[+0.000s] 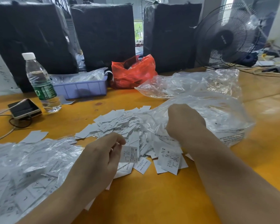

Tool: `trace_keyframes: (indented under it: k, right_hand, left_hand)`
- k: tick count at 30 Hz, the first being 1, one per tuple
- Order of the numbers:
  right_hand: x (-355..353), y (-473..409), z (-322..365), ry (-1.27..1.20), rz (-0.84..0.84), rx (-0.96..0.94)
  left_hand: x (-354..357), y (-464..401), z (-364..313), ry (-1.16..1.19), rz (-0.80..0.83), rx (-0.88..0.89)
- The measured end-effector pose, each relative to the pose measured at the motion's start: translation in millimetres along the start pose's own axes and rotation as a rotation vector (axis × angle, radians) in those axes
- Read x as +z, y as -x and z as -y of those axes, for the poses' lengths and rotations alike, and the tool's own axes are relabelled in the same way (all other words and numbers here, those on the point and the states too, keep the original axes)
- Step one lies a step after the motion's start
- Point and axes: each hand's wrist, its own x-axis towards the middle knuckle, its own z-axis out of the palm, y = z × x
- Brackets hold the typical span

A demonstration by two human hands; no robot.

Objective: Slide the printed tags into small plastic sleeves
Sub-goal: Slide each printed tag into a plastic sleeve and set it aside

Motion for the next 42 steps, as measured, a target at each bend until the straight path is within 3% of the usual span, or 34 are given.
trace_keyframes:
  k: [9, 13, 15, 17, 21, 24, 28, 31, 39, 42]
  right_hand:
    - [-10, 6, -1, -0.105, -0.264, -0.087]
    - [-7, 3, -2, -0.195, -0.257, -0.153]
    - [-6, 3, -1, -0.367, -0.226, -0.227]
    - [-10, 6, 5, -0.643, -0.116, -0.3]
    - [-17, 16, 21, -1.457, 0.336, -0.331]
    - [-12, 20, 29, -1.707, 0.558, -0.327]
    - [-3, 23, 36, -1.766, 0.62, -0.304]
    - [2, 23, 38, -1.742, 0.571, -0.311]
    - [7, 23, 41, -1.634, 0.442, -0.286]
    - [8, 24, 40, -1.474, 0.306, -0.306]
  left_hand:
    - [-5, 0, 2, 0.032, 0.028, 0.0]
    - [-5, -1, 2, 0.047, 0.031, -0.008]
    - [-6, -1, 2, 0.084, 0.028, -0.039]
    - [-8, -3, 2, 0.12, 0.021, -0.073]
    - [-17, -7, 0, 0.202, -0.017, -0.148]
    - [-21, -10, 1, 0.322, 0.011, -0.223]
    - [-26, -10, -4, 0.723, 0.133, -0.332]
    - [-31, -10, -6, 0.869, 0.16, -0.343]
    - [-36, -12, -8, 0.788, 0.178, -0.348]
    - [-34, -12, -4, 0.75, 0.151, -0.389]
